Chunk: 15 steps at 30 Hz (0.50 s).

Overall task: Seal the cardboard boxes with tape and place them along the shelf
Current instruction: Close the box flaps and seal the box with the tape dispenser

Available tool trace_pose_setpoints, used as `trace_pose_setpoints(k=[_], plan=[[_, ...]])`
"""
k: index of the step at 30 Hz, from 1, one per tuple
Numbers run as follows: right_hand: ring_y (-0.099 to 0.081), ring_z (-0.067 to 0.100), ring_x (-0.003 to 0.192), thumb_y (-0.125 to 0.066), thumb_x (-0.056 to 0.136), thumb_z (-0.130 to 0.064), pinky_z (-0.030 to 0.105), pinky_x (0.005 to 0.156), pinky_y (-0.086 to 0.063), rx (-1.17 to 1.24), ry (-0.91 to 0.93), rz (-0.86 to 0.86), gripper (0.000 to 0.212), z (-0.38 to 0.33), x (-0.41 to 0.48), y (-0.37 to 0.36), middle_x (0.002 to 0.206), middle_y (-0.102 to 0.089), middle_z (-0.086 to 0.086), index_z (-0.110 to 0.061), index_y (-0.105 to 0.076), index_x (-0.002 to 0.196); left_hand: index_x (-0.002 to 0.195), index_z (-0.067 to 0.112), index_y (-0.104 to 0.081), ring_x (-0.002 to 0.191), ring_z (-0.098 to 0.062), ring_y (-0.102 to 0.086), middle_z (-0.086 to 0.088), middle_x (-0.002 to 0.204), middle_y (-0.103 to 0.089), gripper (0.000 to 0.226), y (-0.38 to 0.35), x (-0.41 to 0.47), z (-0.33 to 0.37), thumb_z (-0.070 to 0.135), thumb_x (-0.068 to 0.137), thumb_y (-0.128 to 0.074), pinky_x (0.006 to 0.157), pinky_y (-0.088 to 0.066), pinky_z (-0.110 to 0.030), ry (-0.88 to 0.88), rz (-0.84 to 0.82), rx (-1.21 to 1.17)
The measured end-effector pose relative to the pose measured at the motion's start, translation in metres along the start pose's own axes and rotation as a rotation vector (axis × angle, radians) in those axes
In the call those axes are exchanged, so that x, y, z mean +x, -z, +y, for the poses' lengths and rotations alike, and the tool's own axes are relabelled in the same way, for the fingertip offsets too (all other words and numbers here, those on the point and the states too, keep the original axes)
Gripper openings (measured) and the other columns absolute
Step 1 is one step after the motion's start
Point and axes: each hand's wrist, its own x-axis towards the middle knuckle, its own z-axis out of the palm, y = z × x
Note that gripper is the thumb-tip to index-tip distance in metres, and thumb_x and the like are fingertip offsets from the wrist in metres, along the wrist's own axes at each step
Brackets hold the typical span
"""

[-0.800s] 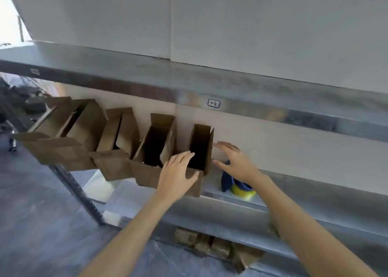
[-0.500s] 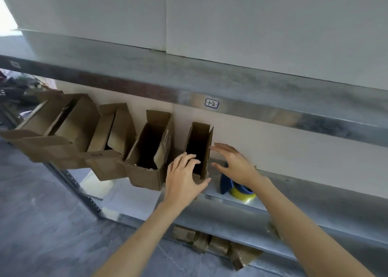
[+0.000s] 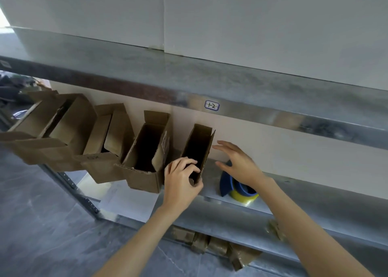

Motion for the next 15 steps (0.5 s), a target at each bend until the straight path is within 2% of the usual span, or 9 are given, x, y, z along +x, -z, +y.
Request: trace_pose_setpoints(k=[4,7,11,15], plan=[[-0.030,0.013,0.141,-0.059,0.096,-0.030,0.031,0.111,-0.034,0.015,-0.038,-0.001,0.055,0.002,0.001,0.000,0.157,-0.030,-0.009,-0.033,-0.038,0.147,0.086,0.025,-0.072,0.127,-0.008,-0.046,0.013,0.118,-0.064,0.015,0.009,0.000,-0.016,0.024,0.074,-0.081,0.113,-0.028,-0.046,-0.080,-0.039,0.009],[-0.030,0.014,0.141,-0.059,0.097,-0.028,0.033,0.110,-0.037,0.029,-0.081,-0.014,0.055,0.005,0.001,0.001,0.158,-0.027,-0.008,-0.031,-0.038,0.147,0.086,0.029,-0.073,0.128,0.004,-0.039,0.019,0.119,-0.062,0.015,0.014,0.000,-0.025,0.026,0.073,-0.081,0.114,-0.022,-0.039,-0.081,-0.055,-0.016],[-0.040,0.020,0.134,-0.061,0.096,-0.023,0.030,0.101,-0.043,0.033,-0.173,0.036,0.055,0.013,-0.002,0.001,0.158,-0.026,-0.005,-0.028,-0.039,0.146,0.085,0.029,-0.072,0.123,0.009,-0.035,0.021,0.119,-0.061,0.016,0.019,-0.001,-0.032,0.025,0.073,-0.081,0.106,-0.023,-0.029,-0.041,-0.062,-0.031],[-0.038,0.026,0.137,-0.061,0.096,-0.026,0.041,0.104,-0.047,0.071,-0.279,0.092,0.056,0.021,-0.014,-0.010,0.156,-0.029,0.000,-0.025,-0.036,0.146,0.085,0.027,-0.071,0.119,0.003,-0.041,0.017,0.117,-0.064,0.016,0.019,-0.001,-0.031,0.023,0.075,-0.082,0.097,-0.025,-0.026,0.011,-0.043,-0.033]])
